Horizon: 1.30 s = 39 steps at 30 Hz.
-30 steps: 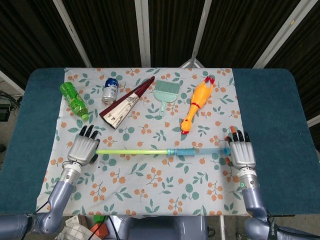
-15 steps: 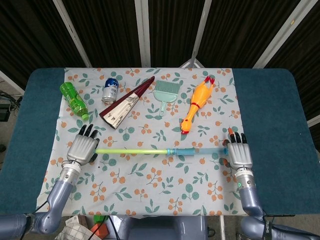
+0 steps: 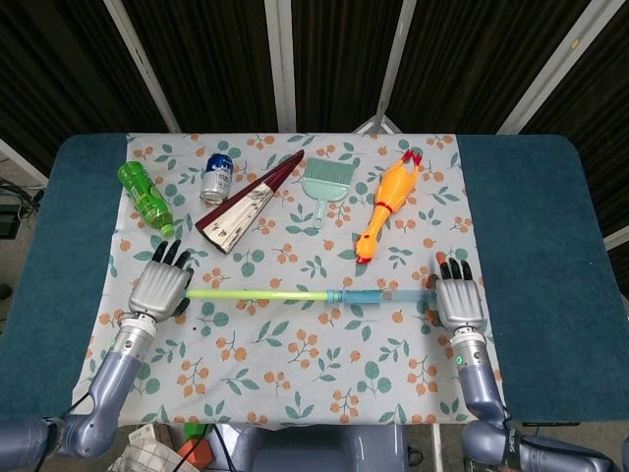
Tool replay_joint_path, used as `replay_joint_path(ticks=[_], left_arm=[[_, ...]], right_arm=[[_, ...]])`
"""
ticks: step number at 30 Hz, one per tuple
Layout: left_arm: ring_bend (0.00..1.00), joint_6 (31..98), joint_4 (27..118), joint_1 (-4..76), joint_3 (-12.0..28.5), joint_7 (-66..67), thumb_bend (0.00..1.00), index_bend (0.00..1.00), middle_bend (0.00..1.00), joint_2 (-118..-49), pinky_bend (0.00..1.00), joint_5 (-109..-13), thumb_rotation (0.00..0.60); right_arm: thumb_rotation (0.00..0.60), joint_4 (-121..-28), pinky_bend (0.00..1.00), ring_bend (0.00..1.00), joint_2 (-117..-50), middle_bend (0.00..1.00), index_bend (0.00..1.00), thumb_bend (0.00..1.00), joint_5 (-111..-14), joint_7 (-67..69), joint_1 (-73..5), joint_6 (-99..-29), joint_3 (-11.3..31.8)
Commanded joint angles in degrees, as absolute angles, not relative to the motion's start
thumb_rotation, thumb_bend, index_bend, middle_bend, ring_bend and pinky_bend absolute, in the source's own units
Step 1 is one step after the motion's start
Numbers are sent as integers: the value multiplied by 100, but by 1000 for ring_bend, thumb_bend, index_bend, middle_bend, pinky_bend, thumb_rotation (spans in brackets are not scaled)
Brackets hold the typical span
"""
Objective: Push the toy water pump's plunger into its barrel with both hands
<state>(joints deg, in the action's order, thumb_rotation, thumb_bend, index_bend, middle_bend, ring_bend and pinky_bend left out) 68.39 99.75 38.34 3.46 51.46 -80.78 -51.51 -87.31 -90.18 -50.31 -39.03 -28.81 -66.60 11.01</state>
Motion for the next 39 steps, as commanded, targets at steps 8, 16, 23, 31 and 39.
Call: replay_joint_path(ticks=[8,16,23,31,39], left_arm=[[0,6816,9917,3837,302,5139,546,628,169,-8058,75,-5113,600],[0,6822,9887,3835,277,5116,546,629,170,-8052,75,-5134,600],[0,6851,9948,3874,348,5114,546,629,170,-7998,75,-5126,600],[0,6883,10083,3943,363,5236,546,631,171,-8058,74,-5147,600],[0,7020,10295,3978,342,5388,546,634,173,-8199,74,-5208,600]], right_arm=[[600,-8539,0,0,-9089,156,538,315,-4921,-3921,-2954,-6630,1103],[600,-8510,0,0,-9089,232,720,315,-5018,-3955,-2966,-6781,1082],[600,-8749,0,0,-8928,240,758,315,-5166,-3949,-2950,-6920,1076],[600,-9172,0,0,-8778,240,761,315,-5432,-3976,-2967,-7004,1001],[600,-9661,0,0,-8643,240,769,314,-5543,-4085,-2974,-7197,1025]])
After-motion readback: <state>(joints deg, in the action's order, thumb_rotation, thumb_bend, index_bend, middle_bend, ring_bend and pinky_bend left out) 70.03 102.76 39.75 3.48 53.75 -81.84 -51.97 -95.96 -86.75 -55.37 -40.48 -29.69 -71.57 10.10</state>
